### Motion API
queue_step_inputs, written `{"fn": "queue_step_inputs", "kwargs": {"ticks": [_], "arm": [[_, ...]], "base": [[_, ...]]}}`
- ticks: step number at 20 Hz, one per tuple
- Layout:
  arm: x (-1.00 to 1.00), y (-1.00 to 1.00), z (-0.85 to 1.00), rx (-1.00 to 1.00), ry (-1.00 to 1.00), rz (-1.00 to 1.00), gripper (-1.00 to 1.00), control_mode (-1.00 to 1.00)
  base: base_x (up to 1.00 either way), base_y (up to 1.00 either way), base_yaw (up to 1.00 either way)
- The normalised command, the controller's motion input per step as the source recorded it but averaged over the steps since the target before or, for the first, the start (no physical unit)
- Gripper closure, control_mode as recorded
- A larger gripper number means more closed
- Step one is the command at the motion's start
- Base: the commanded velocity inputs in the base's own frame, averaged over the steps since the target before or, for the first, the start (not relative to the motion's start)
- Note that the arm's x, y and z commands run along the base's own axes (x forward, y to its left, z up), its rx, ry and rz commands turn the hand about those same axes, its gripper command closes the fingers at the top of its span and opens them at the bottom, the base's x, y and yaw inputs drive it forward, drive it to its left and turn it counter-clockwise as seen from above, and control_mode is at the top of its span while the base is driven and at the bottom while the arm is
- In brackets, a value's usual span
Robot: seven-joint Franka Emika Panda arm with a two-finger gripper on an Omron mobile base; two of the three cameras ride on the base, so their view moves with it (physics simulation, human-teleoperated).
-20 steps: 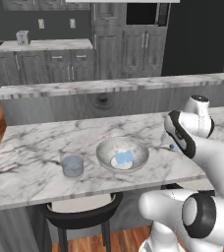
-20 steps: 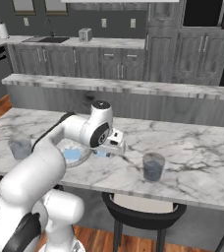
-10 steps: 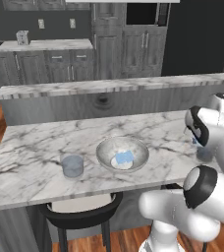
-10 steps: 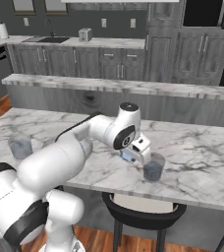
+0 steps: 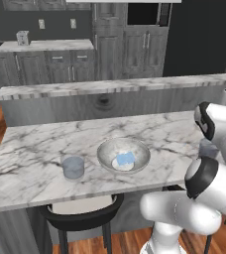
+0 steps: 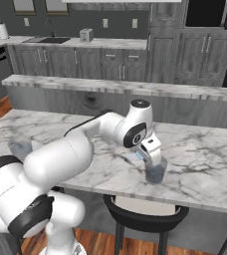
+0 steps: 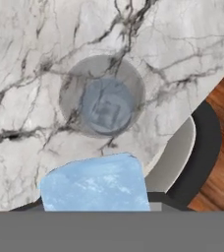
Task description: There are four ice cubes in the ice bowl. Place two ice cubes in each glass of water.
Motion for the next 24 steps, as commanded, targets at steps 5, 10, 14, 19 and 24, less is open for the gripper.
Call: {"fn": "queue_step_inputs", "kwargs": {"ticks": [5, 10, 14, 19, 24], "arm": [[0.01, -0.38, 0.0, 0.0, -0.01, -0.2, 1.0, -1.0], [0.22, -0.02, 0.0, 0.0, 0.0, -0.09, 1.0, -1.0], [0.24, -0.09, 0.0, 0.0, 0.0, -0.08, 1.0, -1.0], [0.16, -0.19, -0.01, 0.0, 0.0, 0.0, 1.0, -1.0], [0.05, -0.01, -0.1, 0.0, 0.0, 0.0, 1.0, -1.0]], "base": [[0.0, 0.0, 0.0], [0.0, 0.0, 0.0], [0.0, 0.0, 0.0], [0.0, 0.0, 0.0], [0.0, 0.0, 0.0]]}}
